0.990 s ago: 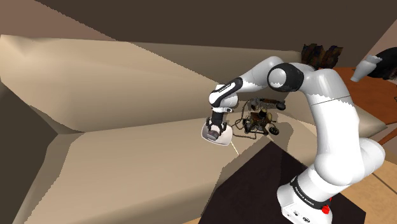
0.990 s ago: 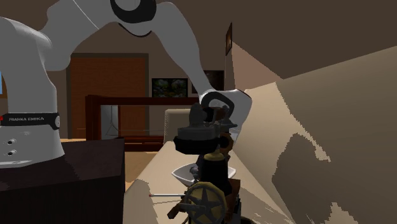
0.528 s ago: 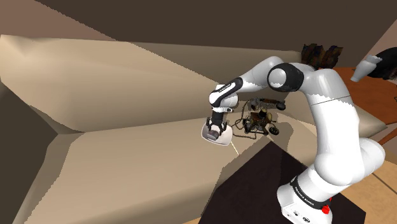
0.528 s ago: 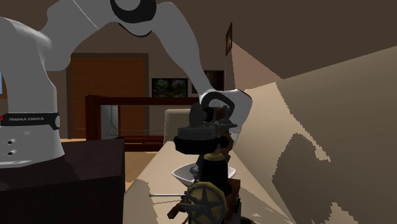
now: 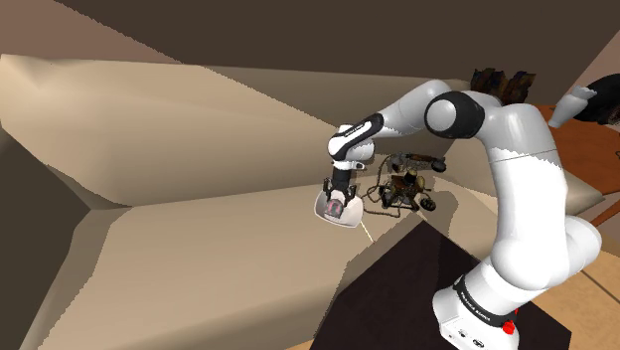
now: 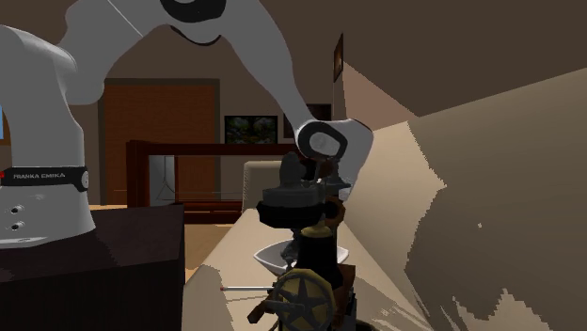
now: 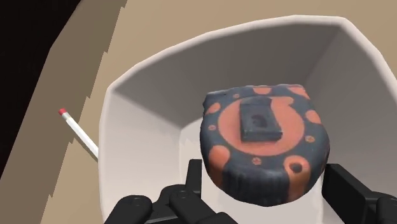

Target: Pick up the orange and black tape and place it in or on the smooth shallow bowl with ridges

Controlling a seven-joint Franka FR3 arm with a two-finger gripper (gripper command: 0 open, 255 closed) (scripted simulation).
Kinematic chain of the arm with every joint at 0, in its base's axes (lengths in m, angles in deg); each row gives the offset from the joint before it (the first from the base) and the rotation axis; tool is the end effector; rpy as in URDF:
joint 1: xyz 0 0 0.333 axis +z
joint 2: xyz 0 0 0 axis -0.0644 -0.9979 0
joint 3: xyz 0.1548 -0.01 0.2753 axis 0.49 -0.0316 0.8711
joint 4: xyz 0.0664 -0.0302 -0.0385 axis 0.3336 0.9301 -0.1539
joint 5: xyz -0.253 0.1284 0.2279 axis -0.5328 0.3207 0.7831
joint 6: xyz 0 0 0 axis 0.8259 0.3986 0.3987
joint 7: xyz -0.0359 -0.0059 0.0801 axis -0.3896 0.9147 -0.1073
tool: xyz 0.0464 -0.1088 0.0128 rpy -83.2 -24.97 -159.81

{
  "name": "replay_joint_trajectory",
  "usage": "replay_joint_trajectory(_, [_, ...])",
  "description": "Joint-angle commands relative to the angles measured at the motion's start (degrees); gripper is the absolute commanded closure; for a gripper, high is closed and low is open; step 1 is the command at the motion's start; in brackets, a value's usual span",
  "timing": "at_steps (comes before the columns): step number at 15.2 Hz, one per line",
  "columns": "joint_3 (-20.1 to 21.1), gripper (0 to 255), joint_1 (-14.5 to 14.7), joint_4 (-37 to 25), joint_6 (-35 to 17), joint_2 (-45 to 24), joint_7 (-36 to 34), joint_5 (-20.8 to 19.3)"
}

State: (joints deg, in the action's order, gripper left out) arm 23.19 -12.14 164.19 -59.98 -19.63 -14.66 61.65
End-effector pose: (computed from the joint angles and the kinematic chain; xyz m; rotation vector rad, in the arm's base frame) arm 0.5807 -0.1070 0.0821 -2.4661 1.8337 0.6500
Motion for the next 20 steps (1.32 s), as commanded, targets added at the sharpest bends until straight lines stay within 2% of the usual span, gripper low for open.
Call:
replay_joint_trajectory(1, [0.06, 255, -0.02, 0.96, 0.50, 1.46, -0.12, 0.05])
replay_joint_trajectory(16, [0.31, 255, -0.36, 3.99, 6.50, 10.54, -0.93, 0.19])
replay_joint_trajectory(18, [-0.76, 255, -2.41, 2.96, 7.54, 10.15, 1.60, -0.44])
replay_joint_trajectory(20, [-0.78, 255, -2.37, 2.69, 6.61, 8.95, 1.71, -0.45])
